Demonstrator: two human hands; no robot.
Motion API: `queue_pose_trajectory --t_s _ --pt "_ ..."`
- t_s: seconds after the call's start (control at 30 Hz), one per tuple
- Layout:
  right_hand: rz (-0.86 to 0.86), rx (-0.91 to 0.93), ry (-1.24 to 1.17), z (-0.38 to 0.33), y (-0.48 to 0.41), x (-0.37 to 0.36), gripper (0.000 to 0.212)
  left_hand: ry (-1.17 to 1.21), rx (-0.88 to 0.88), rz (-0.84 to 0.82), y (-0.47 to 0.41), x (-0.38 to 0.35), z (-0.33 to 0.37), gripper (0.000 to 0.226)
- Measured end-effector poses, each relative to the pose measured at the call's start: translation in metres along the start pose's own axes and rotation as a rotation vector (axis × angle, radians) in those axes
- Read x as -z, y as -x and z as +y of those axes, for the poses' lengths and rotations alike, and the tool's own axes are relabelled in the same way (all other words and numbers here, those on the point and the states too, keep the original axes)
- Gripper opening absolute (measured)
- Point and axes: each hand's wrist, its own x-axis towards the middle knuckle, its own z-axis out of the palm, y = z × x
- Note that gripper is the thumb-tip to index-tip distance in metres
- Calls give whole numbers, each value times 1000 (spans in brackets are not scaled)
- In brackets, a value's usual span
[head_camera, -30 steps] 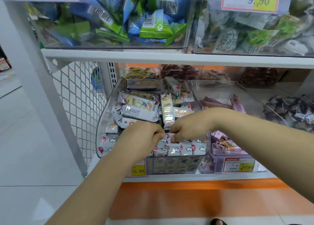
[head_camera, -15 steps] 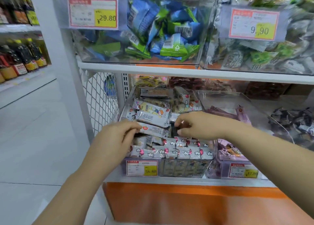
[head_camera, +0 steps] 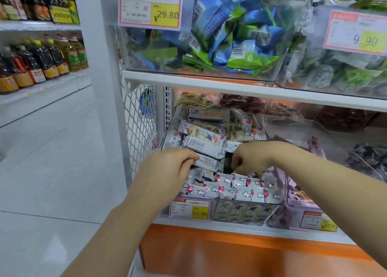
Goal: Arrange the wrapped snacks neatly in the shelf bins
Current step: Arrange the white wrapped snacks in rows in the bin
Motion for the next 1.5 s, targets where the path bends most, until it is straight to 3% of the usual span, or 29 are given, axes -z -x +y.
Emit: queue_pose_trajectory --t_s 0.1,0.27,0.4,0.67,0.8,0.93,1.03,1.2,1.37,1.5 --pt "-26 4 -9 -2 -1 1 30 12 -1 -18 1 0 1 24" --pt "108 17 -209 6 -5 -7 10 -10 -8 -36 0 -3 4 25" --pt "166 14 -327 9 -2 -8 9 -8 -24 -46 -3 -8 6 24" --pt "529 51 -372 25 45 10 5 47 -25 -74 -7 -21 14 25" --pt "697 87 -697 39 76 -1 11 164 -32 -75 -7 -26 26 40" --pt "695 195 -1193 38 92 -23 12 288 -10 -88 -7 -28 43 55" --pt "714 218 -1309 37 90 -39 12 476 59 -88 -7 -25 56 42" --pt "739 229 -1427 40 84 -46 13 546 51 45 -17 -25 71 28" --pt "900 140 -1320 55 77 -54 15 333 71 184 -44 -21 65 28" --pt "897 90 -1343 65 74 -60 17 32 10 15 -59 -24 65 31"
